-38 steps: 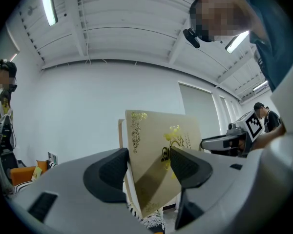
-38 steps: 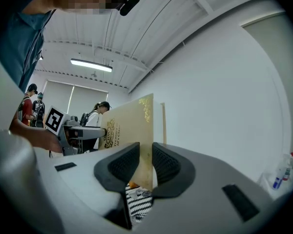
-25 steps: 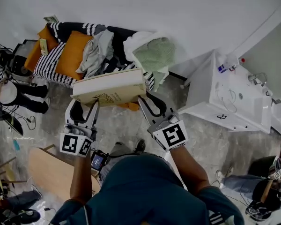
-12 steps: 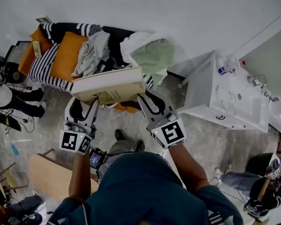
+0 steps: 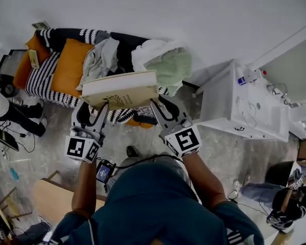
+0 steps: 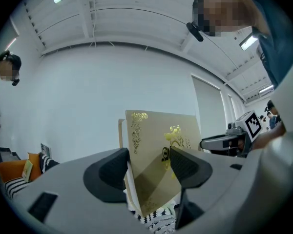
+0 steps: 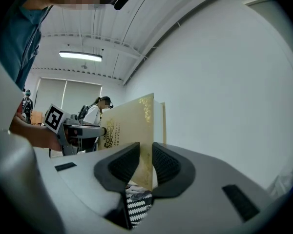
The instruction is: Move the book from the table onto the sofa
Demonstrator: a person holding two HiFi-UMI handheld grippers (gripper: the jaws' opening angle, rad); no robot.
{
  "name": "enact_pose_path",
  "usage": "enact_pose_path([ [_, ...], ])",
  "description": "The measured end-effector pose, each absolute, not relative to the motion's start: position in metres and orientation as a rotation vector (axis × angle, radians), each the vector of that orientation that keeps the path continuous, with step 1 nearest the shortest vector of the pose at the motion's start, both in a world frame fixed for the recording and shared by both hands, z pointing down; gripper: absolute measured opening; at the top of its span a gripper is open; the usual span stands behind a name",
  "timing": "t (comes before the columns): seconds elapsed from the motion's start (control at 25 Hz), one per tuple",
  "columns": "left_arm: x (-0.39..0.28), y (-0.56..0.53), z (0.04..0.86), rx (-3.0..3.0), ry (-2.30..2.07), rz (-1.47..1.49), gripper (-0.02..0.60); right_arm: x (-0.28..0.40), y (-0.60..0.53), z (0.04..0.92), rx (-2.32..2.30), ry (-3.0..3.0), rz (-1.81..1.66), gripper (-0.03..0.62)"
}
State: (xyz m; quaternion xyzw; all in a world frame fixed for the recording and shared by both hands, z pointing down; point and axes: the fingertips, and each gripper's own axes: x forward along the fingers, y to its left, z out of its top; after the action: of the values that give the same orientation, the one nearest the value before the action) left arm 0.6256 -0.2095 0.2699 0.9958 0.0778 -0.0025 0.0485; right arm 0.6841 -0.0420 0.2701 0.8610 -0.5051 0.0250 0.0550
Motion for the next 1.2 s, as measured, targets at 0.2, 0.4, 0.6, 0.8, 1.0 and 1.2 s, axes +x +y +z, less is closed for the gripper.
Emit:
enact_pose_path([
  [0.2, 0.64, -0.23, 0.285, 3.007, 0.234, 0.018, 0.27, 0.699, -0.062, 0.283, 2.608, -1.528, 0.123, 0.09],
  [0.4, 0.669, -0.24, 0.298, 3.0, 0.209, 0.064, 0.27, 0.73, -0.072, 0.296, 2.604, -1.551, 0.164, 0.089],
  [0.6, 0.698, -0.241, 0.311, 3.003, 0.169, 0.13, 0.27, 0.763, -0.076, 0.313, 2.603, -1.603, 0.212, 0.089],
  [0.8, 0.732, -0.24, 0.325, 2.997, 0.131, 0.166, 0.27, 0.799, -0.075, 0.329, 2.602, -1.643, 0.249, 0.089],
  [1.0, 0.769, -0.232, 0.344, 2.997, 0.085, 0.194, 0.27, 0.843, -0.07, 0.349, 2.578, -1.691, 0.265, 0.089],
  [1.2, 0.796, -0.232, 0.365, 2.994, 0.048, 0.26, 0.27, 0.872, -0.072, 0.376, 2.559, -1.732, 0.326, 0.089],
])
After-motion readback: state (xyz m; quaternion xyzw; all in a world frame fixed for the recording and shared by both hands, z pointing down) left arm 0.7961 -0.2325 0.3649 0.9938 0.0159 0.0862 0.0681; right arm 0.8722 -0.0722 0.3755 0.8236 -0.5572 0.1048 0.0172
